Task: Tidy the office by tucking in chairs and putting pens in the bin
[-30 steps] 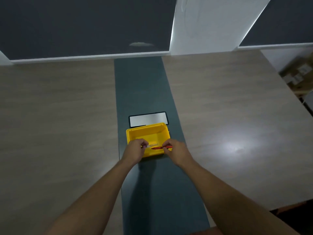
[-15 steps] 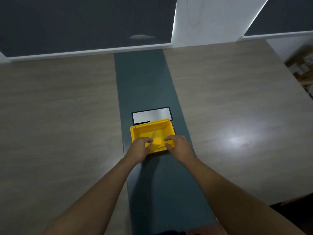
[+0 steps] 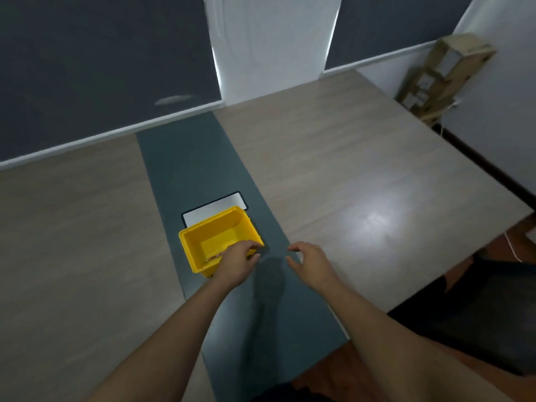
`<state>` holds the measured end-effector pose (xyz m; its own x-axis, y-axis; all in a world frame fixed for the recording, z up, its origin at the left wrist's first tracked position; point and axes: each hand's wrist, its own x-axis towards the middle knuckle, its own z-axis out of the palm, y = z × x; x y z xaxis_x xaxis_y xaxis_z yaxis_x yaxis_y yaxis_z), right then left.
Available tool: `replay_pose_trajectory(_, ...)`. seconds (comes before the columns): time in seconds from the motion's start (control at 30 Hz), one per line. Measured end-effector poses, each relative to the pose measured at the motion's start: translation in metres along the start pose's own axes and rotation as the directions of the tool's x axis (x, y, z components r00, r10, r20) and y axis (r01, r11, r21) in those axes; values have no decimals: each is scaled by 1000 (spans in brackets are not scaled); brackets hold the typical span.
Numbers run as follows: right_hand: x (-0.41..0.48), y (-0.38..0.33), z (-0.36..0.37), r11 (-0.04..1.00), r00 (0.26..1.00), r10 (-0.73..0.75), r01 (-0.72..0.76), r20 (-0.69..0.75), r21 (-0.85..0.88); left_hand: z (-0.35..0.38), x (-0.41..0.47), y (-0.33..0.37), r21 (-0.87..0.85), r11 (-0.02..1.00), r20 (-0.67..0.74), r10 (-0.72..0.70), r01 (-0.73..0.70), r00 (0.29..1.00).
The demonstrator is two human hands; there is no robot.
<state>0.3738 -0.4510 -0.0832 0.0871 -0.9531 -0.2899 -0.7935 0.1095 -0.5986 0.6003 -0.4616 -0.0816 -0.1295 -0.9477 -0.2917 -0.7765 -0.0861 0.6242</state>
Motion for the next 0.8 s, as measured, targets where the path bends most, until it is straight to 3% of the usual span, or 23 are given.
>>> replay_pose_trajectory(0.27,-125,79,-29,984,982,141,-126,-128,123,66,-57,86,64,982,154,165,-177,974)
replay_pose_trajectory(0.47,-243,138,-28,941,925,304,-255,-229,223,129,-128,136,78,949,301,269,-305,915)
replay_pose_trajectory(0.63,-359,192,-16,872,838,463,-372,-288,319,190,-189,169,73,904,447,347,-420,825)
replay_pose_trajectory(0.8,-471,233,-9,776,704,617,-473,-350,417,249,-242,213,86,813,567,435,-576,700)
